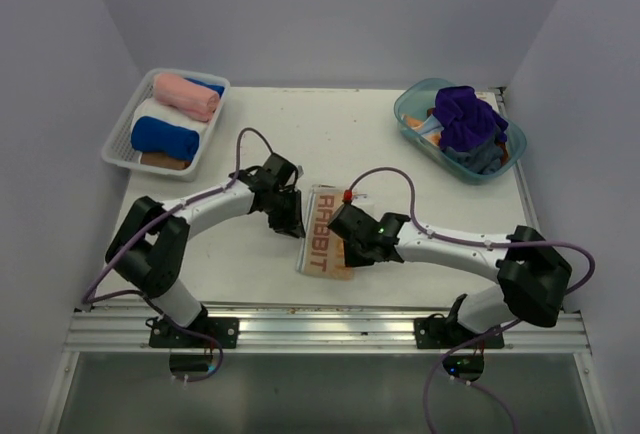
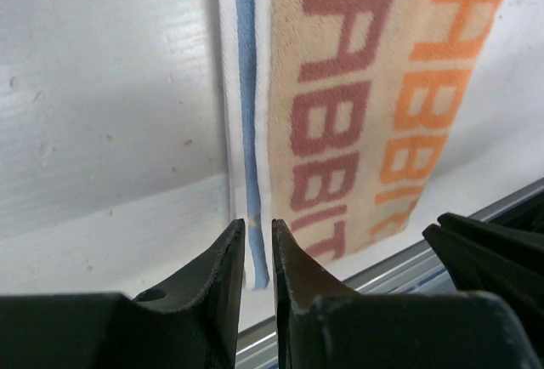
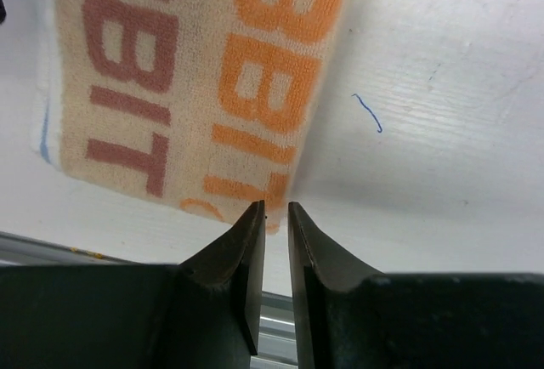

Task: Roll the towels
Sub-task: Fold the towel

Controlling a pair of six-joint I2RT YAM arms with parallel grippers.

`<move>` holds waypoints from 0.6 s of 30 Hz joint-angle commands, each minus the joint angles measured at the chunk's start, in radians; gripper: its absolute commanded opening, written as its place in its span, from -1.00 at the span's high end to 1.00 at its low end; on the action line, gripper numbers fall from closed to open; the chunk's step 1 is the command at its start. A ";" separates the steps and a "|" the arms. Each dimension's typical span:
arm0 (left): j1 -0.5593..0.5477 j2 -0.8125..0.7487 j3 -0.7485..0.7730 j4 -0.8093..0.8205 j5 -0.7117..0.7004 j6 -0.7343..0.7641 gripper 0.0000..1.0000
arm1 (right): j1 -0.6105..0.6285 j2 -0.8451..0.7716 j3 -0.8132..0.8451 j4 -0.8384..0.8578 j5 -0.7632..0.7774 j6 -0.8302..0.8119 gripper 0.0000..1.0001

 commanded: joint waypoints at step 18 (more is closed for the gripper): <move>-0.091 -0.218 -0.248 0.070 0.028 -0.007 0.03 | 0.026 -0.093 -0.078 0.062 -0.075 0.018 0.13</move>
